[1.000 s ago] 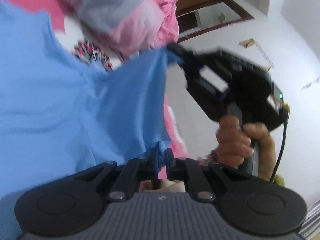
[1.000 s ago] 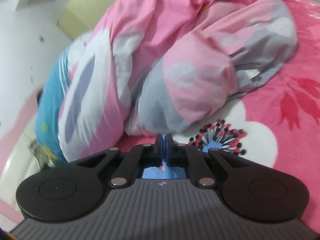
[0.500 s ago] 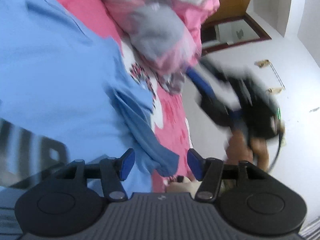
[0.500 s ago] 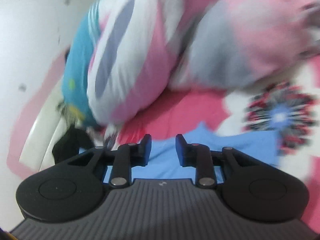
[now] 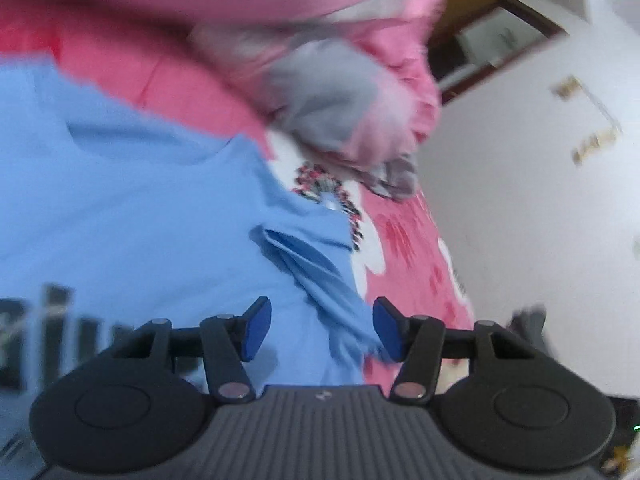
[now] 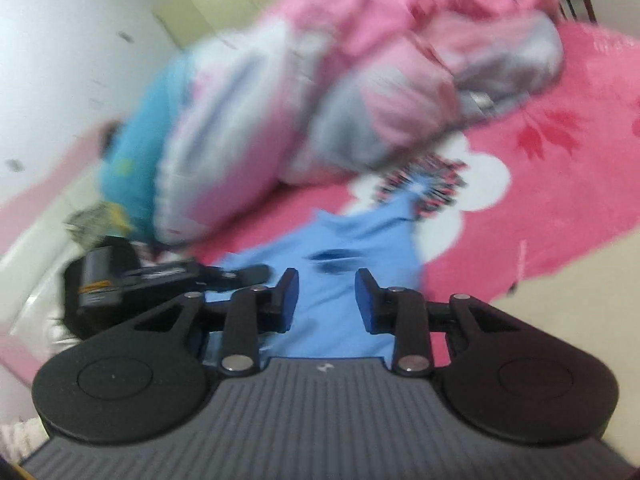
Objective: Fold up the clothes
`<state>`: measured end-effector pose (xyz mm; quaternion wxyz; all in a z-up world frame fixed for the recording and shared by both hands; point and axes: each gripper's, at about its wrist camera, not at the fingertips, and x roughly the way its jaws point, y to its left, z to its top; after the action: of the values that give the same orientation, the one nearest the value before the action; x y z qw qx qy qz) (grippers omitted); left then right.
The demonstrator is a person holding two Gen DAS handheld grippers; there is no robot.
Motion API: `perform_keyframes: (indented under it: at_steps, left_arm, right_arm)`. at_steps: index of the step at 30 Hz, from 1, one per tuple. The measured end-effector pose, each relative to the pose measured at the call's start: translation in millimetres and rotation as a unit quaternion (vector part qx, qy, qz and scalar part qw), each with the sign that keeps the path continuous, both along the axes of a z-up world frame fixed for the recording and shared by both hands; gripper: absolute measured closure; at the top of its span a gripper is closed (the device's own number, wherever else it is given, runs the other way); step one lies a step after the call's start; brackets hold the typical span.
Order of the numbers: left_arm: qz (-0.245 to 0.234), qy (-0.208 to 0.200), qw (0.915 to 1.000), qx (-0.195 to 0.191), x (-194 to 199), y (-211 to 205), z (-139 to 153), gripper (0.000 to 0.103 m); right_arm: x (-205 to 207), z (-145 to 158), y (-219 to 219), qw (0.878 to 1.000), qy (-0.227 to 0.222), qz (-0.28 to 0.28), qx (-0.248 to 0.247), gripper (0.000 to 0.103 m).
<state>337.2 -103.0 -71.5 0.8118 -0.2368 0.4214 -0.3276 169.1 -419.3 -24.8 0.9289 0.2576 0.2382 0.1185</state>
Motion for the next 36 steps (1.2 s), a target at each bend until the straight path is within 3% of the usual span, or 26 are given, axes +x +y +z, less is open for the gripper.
perform_keyframes:
  at_steps: [3,5,10,14,19,24,27,28,30,31,34,36]
  left_arm:
    - [0.002,-0.084,0.9940,0.070,-66.1,17.5,33.4,0.039]
    - [0.014,-0.112,0.9882,0.104,-107.0,32.3,49.8,0.035]
    - [0.061,-0.126,0.9790,0.148,-186.9,77.9,69.5,0.031]
    - [0.104,-0.125,0.9649,0.207,-222.2,102.9,72.0,0.029]
    - [0.138,-0.134,0.9431,0.271,-214.4,104.5,56.7,0.027]
    - [0.165,-0.150,0.9189,0.325,-162.8,81.0,16.5,0.027]
    - [0.173,-0.165,0.9063,0.349,-139.7,69.5,-9.2,0.027]
    - [0.173,-0.164,0.9037,0.356,-133.9,67.0,-18.9,0.024]
    - [0.175,-0.154,0.8972,0.375,-125.3,63.8,-44.1,0.006]
    - [0.177,-0.150,0.8970,0.376,-122.7,64.4,-51.9,0.000]
    - [0.186,-0.145,0.9094,0.343,-122.7,75.7,-54.6,0.000]
    - [0.187,-0.147,0.9123,0.333,-124.9,78.8,-56.8,0.000]
  right_arm:
    - [-68.1,7.4,19.1,0.999,-0.051,-0.017,0.003,0.068]
    - [-107.7,6.9,30.7,0.997,-0.069,-0.045,-0.011,0.063]
    - [-171.3,-1.4,57.1,0.991,-0.043,-0.109,-0.061,0.063]
    - [-190.5,-0.5,83.2,0.986,-0.049,-0.102,-0.126,0.063]
    - [-164.0,-7.7,117.9,0.983,-0.064,-0.059,-0.162,0.063]
    - [-82.2,-30.0,142.2,0.983,-0.040,-0.027,-0.175,0.063]
    - [-32.1,-52.8,152.3,0.982,-0.009,-0.035,-0.187,0.063]
    - [-16.5,-60.8,155.9,0.980,0.003,-0.039,-0.193,0.063]
    - [0.3,-81.3,163.4,0.978,0.035,-0.031,-0.205,0.062]
    - [1.5,-85.8,167.6,0.975,0.040,-0.029,-0.216,0.060]
    - [1.4,-88.7,176.5,0.970,0.046,-0.014,-0.236,0.036]
    - [0.9,-91.3,181.0,0.968,0.046,-0.005,-0.245,0.032]
